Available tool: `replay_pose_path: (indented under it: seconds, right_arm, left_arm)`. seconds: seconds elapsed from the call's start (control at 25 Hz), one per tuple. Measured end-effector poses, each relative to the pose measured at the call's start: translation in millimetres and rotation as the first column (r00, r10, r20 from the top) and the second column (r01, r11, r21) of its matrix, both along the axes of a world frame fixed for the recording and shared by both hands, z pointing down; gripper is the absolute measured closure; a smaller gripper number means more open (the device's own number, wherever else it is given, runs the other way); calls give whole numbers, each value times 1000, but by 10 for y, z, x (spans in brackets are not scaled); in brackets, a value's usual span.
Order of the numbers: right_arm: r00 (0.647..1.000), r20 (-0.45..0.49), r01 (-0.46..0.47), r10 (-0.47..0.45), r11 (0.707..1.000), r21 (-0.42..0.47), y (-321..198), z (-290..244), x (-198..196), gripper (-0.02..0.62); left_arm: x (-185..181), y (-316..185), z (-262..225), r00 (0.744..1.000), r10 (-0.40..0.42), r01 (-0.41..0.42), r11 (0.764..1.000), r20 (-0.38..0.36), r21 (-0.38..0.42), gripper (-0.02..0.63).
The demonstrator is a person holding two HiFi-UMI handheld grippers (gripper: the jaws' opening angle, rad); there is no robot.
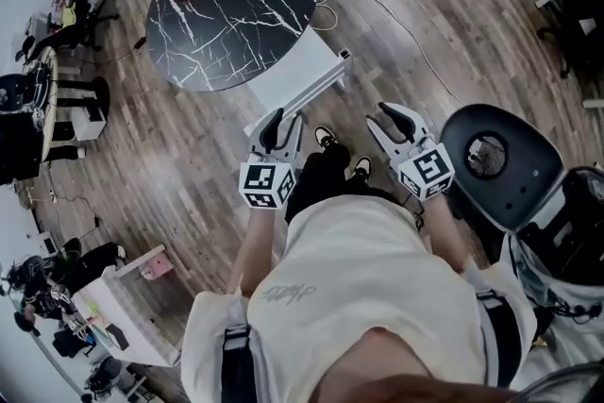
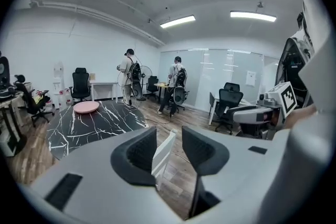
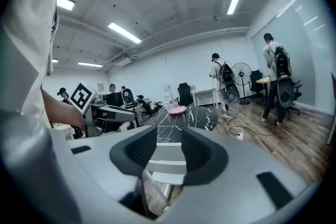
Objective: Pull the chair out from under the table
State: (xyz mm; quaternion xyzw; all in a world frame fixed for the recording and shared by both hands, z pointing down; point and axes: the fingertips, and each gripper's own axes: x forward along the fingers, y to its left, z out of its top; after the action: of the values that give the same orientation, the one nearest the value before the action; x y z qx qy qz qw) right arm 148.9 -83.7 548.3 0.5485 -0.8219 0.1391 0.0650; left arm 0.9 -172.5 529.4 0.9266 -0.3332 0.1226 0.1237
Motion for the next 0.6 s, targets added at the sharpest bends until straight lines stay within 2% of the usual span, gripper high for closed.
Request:
replay_pose_path:
  seconds: [0.24, 0.32, 0.48, 0.6]
  right_arm:
    - [999, -49, 8, -11, 998, -64, -382, -9, 98, 440]
    - [998, -57, 19, -23, 997, -76, -578, -75, 98, 440]
    - [996, -25, 80, -82, 993, -82, -1038, -218, 22, 439]
    - [993, -51, 104, -108, 992, -68, -1368, -349, -47, 439]
  left_arm:
    - [168, -381, 165, 999, 42, -43, 998, -20, -54, 443]
    - [186, -550, 136, 998, 54, -55, 997, -30, -48, 443]
    - [103, -918, 122, 998, 44, -46, 998, -33, -41, 443]
    - [-1, -1113, 137, 998, 42, -44, 998, -36, -53, 443]
